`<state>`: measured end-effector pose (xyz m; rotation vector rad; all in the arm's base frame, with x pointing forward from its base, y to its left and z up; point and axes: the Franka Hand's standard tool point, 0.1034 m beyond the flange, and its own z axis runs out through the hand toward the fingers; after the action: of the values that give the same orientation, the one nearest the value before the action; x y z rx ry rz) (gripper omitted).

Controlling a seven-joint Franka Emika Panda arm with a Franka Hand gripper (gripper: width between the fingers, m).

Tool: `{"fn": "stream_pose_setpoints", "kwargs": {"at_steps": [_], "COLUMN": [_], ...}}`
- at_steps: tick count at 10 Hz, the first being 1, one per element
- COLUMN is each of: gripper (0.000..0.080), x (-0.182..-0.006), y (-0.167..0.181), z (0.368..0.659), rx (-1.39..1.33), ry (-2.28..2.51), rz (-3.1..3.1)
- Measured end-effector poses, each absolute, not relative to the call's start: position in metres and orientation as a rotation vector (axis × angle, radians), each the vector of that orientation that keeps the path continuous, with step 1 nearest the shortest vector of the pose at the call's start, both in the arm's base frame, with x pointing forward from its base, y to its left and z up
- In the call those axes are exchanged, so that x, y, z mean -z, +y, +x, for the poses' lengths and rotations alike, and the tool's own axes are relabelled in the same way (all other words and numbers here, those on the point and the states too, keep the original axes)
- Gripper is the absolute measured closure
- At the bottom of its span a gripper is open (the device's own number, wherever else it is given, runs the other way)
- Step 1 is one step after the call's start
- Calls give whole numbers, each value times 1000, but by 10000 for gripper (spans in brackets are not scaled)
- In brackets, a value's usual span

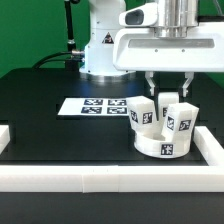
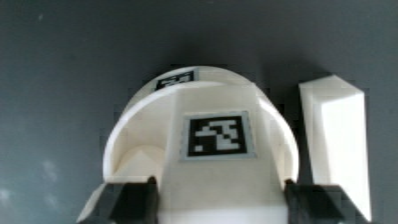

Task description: Assemble stool

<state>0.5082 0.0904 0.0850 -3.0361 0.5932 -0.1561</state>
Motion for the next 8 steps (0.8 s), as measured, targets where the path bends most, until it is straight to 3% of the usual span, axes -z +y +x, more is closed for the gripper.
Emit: {"fn": "stream_pose_setpoints", "kwargs": {"at_steps": [8], "gripper": [465], "x": [-87], "y": [92], "z": [510], "rx": [75], "ry": [1585], "rz": [-2552]}}
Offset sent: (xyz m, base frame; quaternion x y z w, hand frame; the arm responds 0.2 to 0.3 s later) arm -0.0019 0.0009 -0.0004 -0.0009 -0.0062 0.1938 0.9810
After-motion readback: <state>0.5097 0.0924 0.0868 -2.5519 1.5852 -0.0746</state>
